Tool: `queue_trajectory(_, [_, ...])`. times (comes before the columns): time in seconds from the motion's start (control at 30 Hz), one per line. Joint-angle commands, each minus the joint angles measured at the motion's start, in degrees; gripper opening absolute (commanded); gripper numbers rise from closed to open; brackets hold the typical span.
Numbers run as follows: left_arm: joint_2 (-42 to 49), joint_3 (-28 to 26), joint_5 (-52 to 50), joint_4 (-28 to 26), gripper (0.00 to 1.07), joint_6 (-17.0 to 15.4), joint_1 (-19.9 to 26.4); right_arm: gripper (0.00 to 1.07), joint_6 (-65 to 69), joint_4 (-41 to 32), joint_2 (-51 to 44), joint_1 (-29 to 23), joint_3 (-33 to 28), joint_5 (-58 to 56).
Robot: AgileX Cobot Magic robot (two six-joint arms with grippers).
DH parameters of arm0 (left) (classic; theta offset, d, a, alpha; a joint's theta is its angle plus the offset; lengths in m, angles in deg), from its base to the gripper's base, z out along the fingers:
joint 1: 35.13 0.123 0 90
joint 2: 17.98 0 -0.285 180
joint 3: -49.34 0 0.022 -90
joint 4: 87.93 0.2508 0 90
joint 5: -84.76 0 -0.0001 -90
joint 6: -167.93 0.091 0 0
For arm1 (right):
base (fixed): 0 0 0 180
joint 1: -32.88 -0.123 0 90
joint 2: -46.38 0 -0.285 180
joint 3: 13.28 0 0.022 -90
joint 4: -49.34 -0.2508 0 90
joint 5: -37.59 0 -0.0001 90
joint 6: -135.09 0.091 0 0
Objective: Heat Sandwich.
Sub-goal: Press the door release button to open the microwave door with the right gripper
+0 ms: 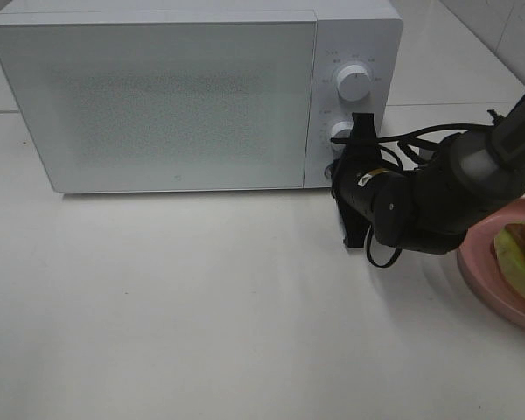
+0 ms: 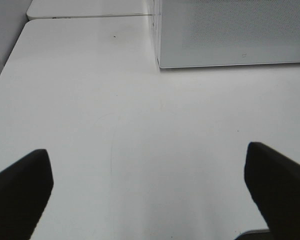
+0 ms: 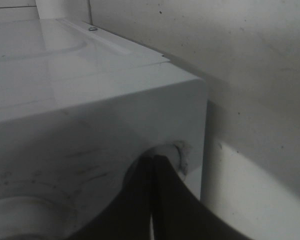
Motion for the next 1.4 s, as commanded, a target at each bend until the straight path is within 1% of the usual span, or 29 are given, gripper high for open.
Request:
queue_trajectory(0.03, [1.5,0.2,-0.3,-0.4,0.99,-0.2,-0.1,0.0,-4.1,1.0,-0.5,0.7,5.4,10.7])
queue_trajectory(0.13, [1.5,0.2,-0.3,-0.4,0.99,-0.2,-0.1,0.0,-4.6,0.4,0.3,1.2,7.1,10.9])
queue_trajectory(0.2, [1.5,0.2,-0.3,-0.4,0.99,-0.2,-0.1,0.0,-4.8,-0.3,1.4,1.4,9.3,11.4])
queue_trajectory(0.33, [1.5,0.2,-0.3,-0.4,0.99,-0.2,-0.1,0.0,-6.1,-0.3,1.4,1.4,10.4,13.0])
queue_trajectory(0.77, [1.5,0.2,-0.3,-0.4,0.99,-0.2,-0.1,0.0,-7.2,-0.3,1.4,1.4,10.4,13.3])
queue_trajectory(1.1, [1.5,0.2,-0.3,-0.4,0.99,-0.2,-0.1,0.0,-4.8,0.0,1.2,1.2,8.4,9.3])
queue_trajectory(1.4, [1.5,0.2,-0.3,-0.4,0.99,-0.2,-0.1,0.0,-4.7,1.7,-0.8,1.2,8.3,4.3])
